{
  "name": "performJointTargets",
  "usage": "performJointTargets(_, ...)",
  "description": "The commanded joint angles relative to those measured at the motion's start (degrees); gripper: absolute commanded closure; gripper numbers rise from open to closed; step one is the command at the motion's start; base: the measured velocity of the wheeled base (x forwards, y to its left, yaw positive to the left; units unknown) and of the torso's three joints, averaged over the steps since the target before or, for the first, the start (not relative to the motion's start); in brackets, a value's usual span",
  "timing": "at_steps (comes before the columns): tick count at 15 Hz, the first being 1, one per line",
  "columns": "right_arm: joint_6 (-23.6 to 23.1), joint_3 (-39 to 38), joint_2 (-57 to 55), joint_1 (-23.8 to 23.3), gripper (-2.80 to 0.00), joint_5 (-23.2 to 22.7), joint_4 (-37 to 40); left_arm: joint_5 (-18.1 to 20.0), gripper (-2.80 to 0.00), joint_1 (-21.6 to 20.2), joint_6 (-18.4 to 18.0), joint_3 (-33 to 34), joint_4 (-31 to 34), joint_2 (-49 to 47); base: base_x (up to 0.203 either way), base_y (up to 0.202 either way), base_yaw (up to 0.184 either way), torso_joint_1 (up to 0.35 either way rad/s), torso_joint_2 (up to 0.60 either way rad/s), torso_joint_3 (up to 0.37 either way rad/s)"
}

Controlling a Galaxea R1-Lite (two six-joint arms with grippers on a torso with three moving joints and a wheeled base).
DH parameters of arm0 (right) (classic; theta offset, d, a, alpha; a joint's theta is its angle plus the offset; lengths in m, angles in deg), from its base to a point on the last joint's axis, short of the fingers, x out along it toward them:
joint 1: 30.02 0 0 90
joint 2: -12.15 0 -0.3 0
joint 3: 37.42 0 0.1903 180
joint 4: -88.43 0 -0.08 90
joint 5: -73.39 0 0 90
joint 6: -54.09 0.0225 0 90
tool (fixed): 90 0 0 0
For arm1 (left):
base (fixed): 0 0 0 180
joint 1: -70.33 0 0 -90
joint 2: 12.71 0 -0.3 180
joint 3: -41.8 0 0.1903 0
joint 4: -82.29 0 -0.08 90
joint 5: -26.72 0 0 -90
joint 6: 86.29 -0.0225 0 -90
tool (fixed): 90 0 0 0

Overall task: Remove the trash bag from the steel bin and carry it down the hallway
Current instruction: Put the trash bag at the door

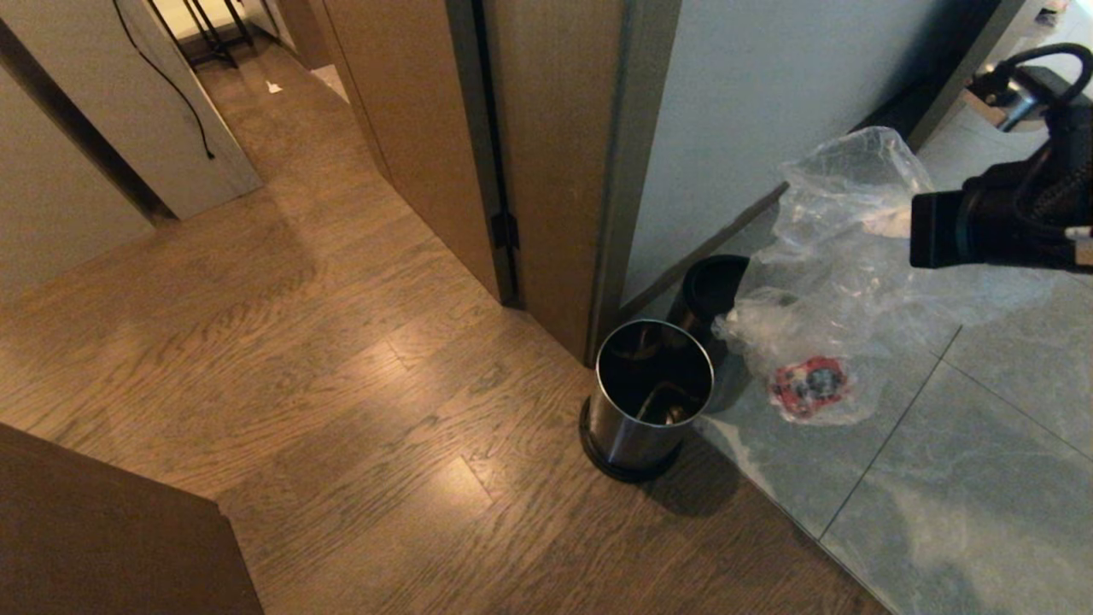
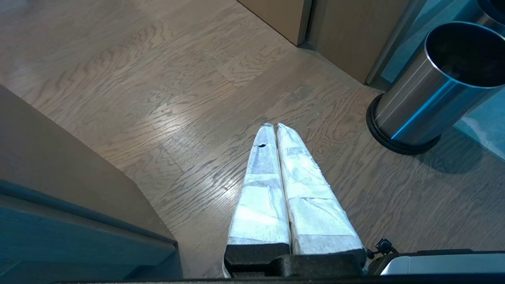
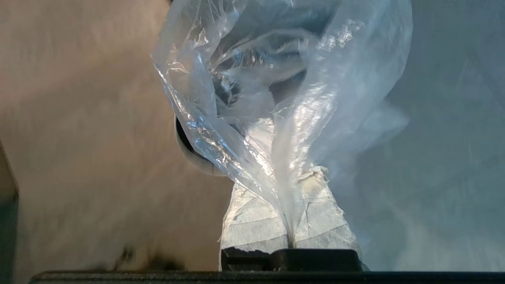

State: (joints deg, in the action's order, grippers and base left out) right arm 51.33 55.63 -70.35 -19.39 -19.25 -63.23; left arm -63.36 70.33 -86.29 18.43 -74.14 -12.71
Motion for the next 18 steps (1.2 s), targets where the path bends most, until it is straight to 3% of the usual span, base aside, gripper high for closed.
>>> performJointTargets(1, -0.78, -7.98, 7.74, -0.11, 0.00, -0.21, 1.57, -0.01, 0.00, 0.00, 0.00, 0.00, -0.02, 0.00, 0.000, 0.000, 0.000, 0.000, 0.00, 0.000)
performJointTargets(6, -2.87, -30.39, 25.31, -2.70, 0.00, 0.18, 2.68, -0.01, 0.00, 0.00, 0.00, 0.00, -0.02, 0.00, 0.000, 0.000, 0.000, 0.000, 0.00, 0.000)
performJointTargets(12, -1.82, -52.81, 50.37, -10.11, 0.00, 0.47, 2.93, -0.01, 0.00, 0.00, 0.00, 0.00, -0.02, 0.00, 0.000, 0.000, 0.000, 0.000, 0.00, 0.000)
performJointTargets(18, -0.72, -64.96, 70.68, -12.57, 0.00, 0.96, 2.63, -0.01, 0.00, 0.00, 0.00, 0.00, -0.02, 0.00, 0.000, 0.000, 0.000, 0.000, 0.00, 0.000)
